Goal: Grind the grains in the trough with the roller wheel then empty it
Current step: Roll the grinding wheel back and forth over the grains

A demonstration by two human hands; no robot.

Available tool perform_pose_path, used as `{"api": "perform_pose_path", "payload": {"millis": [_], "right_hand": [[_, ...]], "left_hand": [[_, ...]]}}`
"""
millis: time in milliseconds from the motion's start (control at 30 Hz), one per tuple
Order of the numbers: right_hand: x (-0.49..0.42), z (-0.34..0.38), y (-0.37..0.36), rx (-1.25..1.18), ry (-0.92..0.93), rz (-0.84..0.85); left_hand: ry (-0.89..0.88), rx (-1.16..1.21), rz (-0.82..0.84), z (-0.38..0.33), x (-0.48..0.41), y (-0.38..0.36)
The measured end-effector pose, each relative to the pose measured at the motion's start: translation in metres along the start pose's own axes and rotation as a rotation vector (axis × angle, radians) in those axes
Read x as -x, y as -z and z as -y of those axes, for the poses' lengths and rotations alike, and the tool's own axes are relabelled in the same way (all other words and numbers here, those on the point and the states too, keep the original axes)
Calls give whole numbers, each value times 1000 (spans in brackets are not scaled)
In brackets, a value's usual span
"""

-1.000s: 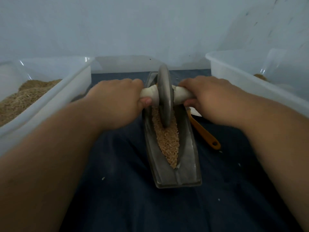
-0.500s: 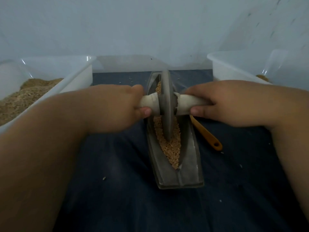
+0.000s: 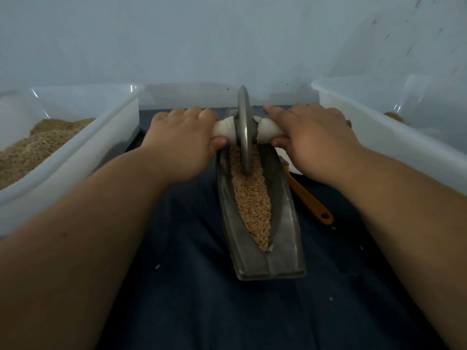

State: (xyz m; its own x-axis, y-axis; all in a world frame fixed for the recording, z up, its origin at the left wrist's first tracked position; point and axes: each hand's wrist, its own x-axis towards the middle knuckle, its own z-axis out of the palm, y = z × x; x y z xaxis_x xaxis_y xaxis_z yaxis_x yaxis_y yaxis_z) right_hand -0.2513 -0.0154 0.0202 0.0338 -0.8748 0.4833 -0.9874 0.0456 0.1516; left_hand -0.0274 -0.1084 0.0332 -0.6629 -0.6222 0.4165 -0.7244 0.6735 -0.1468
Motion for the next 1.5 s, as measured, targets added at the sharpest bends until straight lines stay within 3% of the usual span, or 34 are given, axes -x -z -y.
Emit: {"api": "perform_pose_path", "payload": {"millis": [100,200,400,600,733,867,1000,1100,1267,1500], "right_hand": [[-2,1,-3,-32,-15,-28],[4,2,12,-68,1,73],[26,2,69,-280,94,425],[26,0,78,-381,79,555],[18,-4,48,-396,-1,410],[5,-3,11,-115,-33,81],[-1,3,3,-53,-40,-7],[4,3,17,-83,-19,83],[22,0,61,-274,55,382],[28,-3,83,-435,70,638]], "left_hand": [[-3,-15,-27,1,0,-4],[-31,-6,38,1,7,4],[-105,131,390,-4,31,51],[-122,111,377,-9,36,59],[-68,142,218,-3,20,35],[-12,53,-16,-2,5,8],[0,66,-59,2,2,0],[-65,119,49,6,10,8],[-145,113,287,4,27,41],[-168,193,375,-1,36,58]]}}
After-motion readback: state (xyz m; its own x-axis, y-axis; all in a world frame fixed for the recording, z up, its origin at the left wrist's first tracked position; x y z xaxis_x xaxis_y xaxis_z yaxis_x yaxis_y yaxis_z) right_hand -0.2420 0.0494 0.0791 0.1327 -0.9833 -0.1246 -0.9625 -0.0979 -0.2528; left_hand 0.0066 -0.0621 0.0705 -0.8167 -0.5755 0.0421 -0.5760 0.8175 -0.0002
